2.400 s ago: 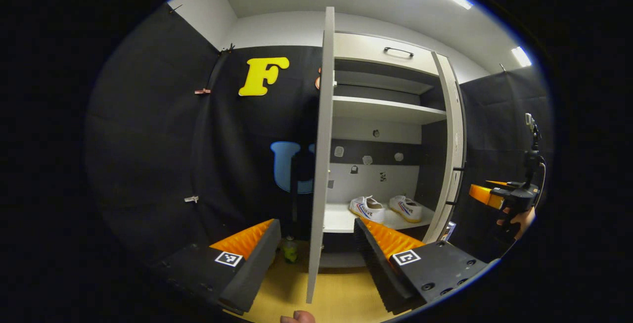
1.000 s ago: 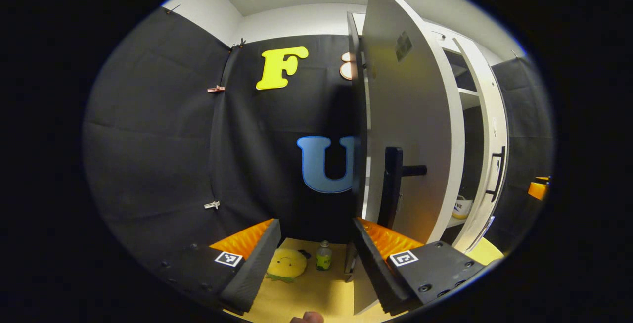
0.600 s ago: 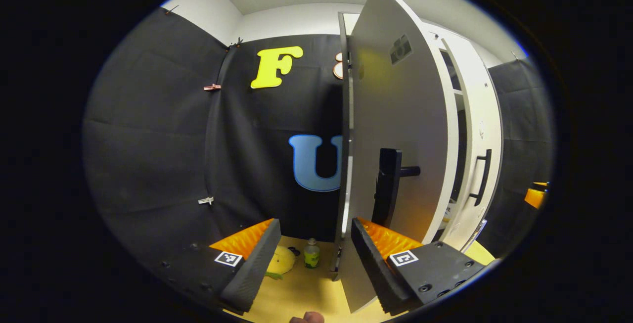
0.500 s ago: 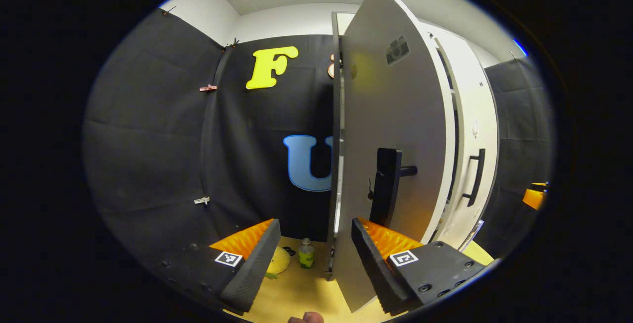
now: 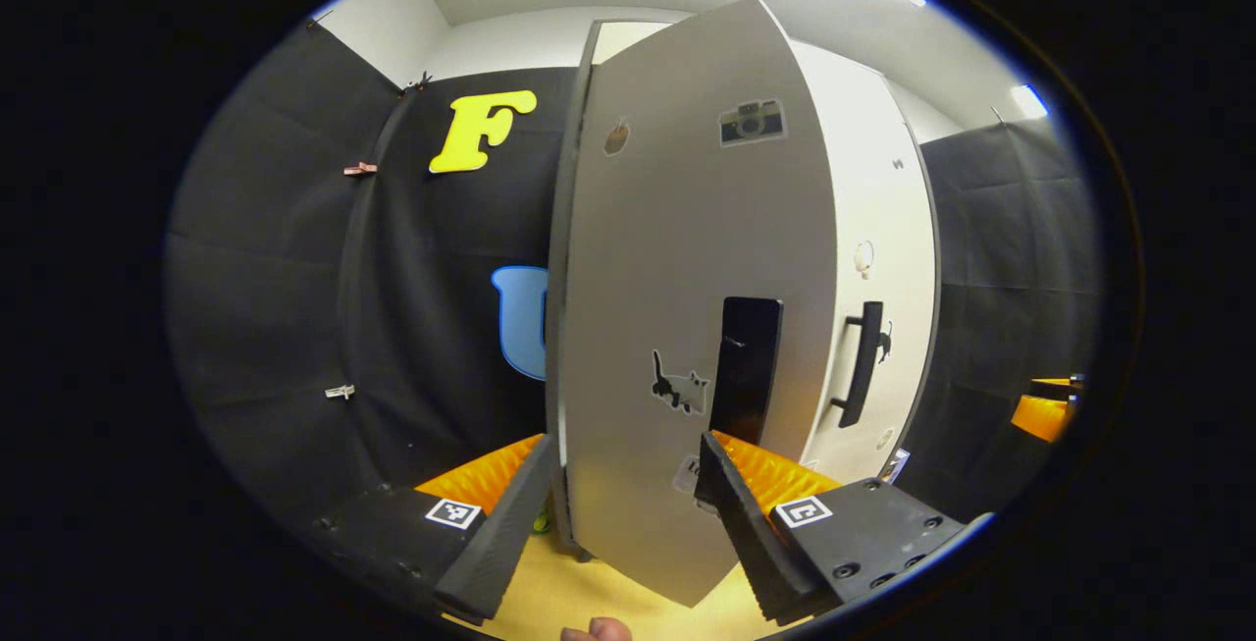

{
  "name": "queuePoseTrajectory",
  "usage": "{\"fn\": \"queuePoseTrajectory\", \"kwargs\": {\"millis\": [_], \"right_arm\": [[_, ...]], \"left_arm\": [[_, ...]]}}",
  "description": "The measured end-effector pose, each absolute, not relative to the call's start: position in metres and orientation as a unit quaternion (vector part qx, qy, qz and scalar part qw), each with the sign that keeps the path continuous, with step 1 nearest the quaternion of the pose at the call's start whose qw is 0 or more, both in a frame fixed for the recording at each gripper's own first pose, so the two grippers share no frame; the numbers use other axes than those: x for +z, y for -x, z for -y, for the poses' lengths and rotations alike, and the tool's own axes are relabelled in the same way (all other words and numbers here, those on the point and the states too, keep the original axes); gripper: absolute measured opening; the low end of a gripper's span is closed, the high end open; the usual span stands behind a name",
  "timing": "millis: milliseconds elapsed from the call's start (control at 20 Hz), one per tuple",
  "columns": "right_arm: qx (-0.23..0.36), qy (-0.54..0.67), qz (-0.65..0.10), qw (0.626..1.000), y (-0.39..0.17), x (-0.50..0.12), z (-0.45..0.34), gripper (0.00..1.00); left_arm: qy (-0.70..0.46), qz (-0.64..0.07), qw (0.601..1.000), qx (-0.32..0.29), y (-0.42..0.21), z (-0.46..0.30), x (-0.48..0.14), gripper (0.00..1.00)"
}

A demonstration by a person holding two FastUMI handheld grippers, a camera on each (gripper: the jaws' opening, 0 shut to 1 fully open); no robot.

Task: Grab one shoe with the right hand and put it into the shoe cabinet, grab the other shoe with the left hand and put it into the shoe cabinet; then close the right door with the right hand and the left door with the left hand.

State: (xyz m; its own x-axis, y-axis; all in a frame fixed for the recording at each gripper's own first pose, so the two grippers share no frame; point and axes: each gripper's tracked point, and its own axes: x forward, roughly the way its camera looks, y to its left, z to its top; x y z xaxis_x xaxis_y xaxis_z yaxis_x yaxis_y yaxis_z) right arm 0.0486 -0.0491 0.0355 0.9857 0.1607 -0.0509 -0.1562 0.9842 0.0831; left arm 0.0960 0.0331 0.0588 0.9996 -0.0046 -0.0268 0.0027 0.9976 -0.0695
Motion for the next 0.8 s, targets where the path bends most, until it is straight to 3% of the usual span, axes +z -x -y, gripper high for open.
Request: {"fn": "queuePoseTrajectory", "kwargs": {"millis": [800], "right_arm": [[0.076,-0.045,-0.015,0.996,-0.037,0.048,0.038,0.97]], "left_arm": [[0.026,-0.004,0.999,-0.023,-0.041,-0.002,0.069,0.93]]}}
